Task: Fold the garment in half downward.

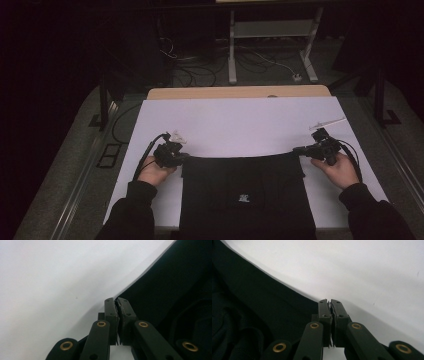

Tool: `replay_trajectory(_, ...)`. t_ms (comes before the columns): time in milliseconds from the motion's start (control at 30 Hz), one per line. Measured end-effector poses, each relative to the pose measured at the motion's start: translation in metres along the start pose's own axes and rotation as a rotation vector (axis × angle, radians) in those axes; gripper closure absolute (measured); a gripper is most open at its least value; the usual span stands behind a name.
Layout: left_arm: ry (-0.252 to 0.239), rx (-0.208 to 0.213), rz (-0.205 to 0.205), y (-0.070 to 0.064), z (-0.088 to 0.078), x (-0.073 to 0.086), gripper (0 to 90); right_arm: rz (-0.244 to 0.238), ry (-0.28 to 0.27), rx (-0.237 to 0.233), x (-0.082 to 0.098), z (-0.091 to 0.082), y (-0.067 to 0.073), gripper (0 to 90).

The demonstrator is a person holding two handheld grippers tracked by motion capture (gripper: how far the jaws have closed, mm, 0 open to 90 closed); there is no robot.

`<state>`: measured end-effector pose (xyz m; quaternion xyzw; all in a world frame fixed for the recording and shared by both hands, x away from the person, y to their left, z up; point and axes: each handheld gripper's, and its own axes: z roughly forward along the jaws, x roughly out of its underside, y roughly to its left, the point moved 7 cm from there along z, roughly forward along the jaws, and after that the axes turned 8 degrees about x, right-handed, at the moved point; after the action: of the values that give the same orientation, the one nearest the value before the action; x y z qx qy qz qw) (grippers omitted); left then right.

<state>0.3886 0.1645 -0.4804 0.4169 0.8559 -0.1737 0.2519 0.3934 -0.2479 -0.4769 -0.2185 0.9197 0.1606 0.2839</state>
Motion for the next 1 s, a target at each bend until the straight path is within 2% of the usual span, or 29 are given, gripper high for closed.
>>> replay_trajectory(200, -0.032, -0.014, -0.024, 0.008, -0.007, -0.005, 85.5, -0.003, -0.016, 0.009, -0.008, -0.001, -0.003, 86.1)
replay_trajectory(467, -0.068, -0.046, -0.032, 0.013, -0.013, -0.015, 85.4, 0.012, -0.044, 0.028, -0.018, -0.007, -0.009, 86.1)
replay_trajectory(633, -0.075, -0.057, -0.037, 0.016, -0.017, -0.019, 85.4, 0.031, -0.055, 0.025, -0.022, -0.010, -0.012, 86.1)
replay_trajectory(833, -0.071, -0.067, -0.033, 0.019, -0.019, -0.027, 85.5, 0.032, -0.057, 0.025, -0.024, -0.010, -0.014, 86.1)
replay_trajectory(1000, -0.074, -0.071, -0.045, 0.022, -0.022, -0.034, 85.5, 0.040, -0.074, 0.026, -0.028, -0.015, -0.016, 86.1)
